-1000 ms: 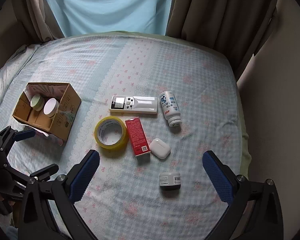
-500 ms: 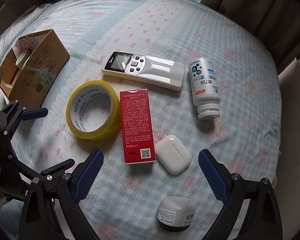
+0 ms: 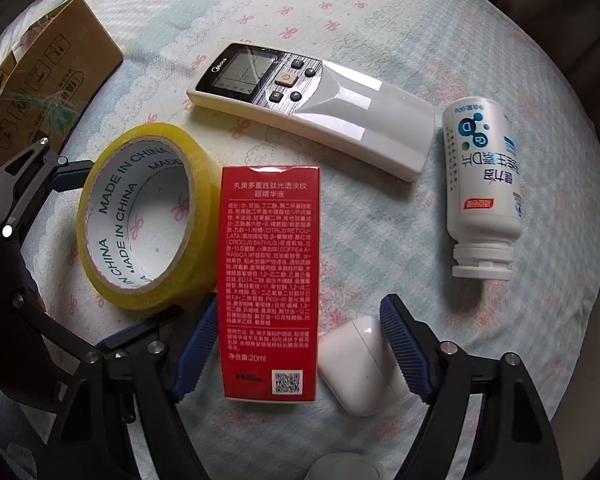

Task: Organize rigid objects
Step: 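Grasp the yellow tape roll with the left tool while the right grasps the red box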

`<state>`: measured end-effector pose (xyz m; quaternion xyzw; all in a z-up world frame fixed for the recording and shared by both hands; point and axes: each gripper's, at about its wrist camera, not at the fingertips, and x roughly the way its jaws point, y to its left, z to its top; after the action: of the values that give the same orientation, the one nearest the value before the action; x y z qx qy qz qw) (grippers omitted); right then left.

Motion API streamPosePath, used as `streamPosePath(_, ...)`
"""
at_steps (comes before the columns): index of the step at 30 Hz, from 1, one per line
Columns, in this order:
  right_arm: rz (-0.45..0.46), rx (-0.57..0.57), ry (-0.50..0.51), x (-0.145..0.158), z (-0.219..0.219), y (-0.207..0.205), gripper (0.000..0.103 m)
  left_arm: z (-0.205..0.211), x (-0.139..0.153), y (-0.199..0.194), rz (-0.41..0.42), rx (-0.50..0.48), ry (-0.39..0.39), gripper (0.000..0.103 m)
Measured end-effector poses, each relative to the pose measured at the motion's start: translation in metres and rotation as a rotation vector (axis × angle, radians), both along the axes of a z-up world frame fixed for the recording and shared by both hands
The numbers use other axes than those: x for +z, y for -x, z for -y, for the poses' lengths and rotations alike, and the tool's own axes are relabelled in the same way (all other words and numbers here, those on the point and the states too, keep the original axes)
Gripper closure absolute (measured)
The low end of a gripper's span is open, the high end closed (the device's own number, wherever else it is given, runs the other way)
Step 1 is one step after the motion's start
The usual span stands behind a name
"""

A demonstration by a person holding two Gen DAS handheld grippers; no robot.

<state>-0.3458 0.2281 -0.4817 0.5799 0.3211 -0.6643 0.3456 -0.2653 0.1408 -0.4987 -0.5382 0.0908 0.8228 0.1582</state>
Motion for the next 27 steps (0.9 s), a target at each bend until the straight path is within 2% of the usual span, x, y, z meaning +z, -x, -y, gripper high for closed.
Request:
streamPosePath(2, 0.022, -0.001, 0.000, -0.004, 0.002, 0.004, 0.040, -0.003, -0.001, 0.004, -0.004, -0.009, -0.001, 0.000)
streamPosePath(6, 0.048, -0.005, 0.018, -0.004, 0.001, 0.005, 0.049, -0.006, 0.001, 0.007, -0.026, -0.016, 0.006, 0.005)
streamPosePath(8, 0.066, -0.009, 0.035, -0.001, 0.000, 0.004, 0.060, -0.004, 0.002, 0.007, -0.024, -0.013, -0.005, 0.005)
streamPosePath(10, 0.075, -0.027, 0.047, 0.000, -0.001, 0.003, 0.065, -0.005, 0.003, 0.009, -0.019, -0.015, -0.003, 0.006)
streamPosePath(21, 0.071, -0.049, 0.067, 0.009, -0.011, 0.005, 0.066, -0.007, 0.010, 0.009, -0.030, -0.011, 0.005, 0.006)
streamPosePath(27, 0.069, -0.132, 0.107, 0.027, -0.024, 0.008, 0.066, -0.002, 0.026, -0.001, -0.048, 0.000, -0.004, 0.006)
